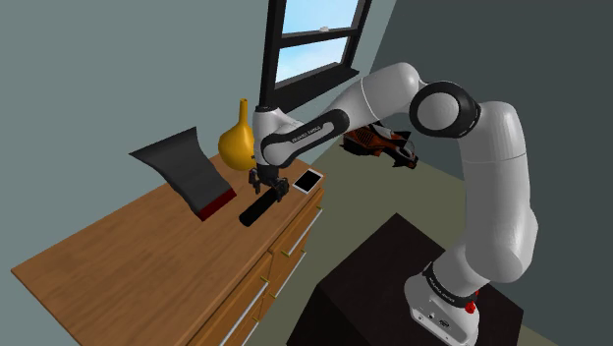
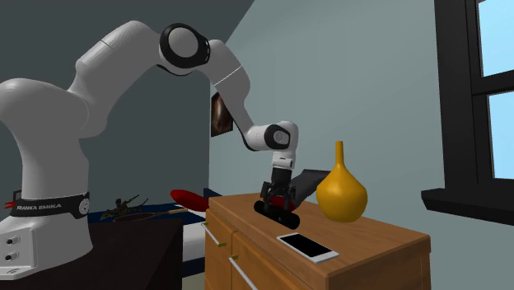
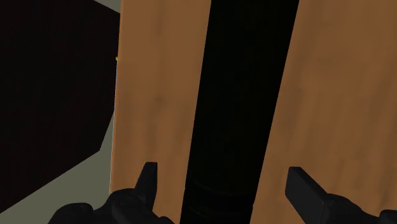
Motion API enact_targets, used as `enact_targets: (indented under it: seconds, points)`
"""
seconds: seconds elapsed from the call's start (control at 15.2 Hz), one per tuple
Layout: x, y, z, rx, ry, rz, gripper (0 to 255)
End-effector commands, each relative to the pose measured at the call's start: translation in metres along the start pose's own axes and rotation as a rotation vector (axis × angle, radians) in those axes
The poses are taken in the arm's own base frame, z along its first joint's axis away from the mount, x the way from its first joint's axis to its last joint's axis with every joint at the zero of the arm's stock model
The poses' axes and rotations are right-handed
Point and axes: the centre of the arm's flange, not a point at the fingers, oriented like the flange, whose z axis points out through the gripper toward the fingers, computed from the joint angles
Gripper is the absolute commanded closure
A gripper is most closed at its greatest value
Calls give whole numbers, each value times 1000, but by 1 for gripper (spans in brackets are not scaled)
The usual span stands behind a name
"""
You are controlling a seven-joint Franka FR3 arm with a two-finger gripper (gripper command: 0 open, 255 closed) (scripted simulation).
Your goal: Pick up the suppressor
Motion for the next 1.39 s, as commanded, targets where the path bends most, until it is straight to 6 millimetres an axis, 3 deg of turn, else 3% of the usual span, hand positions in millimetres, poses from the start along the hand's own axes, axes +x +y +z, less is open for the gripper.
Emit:
enact_targets:
  seconds: [0.0, 0.07, 0.13, 0.73, 1.32]
  points:
    - [0, -1, 7, 0, 0, 0, 0]
    - [0, -1, 7, 0, 0, 0, 0]
    - [0, -1, 7, 0, 0, 0, 255]
    - [0, -1, 7, 0, 0, 0, 255]
    - [-1, 7, -40, 0, 0, 0, 255]
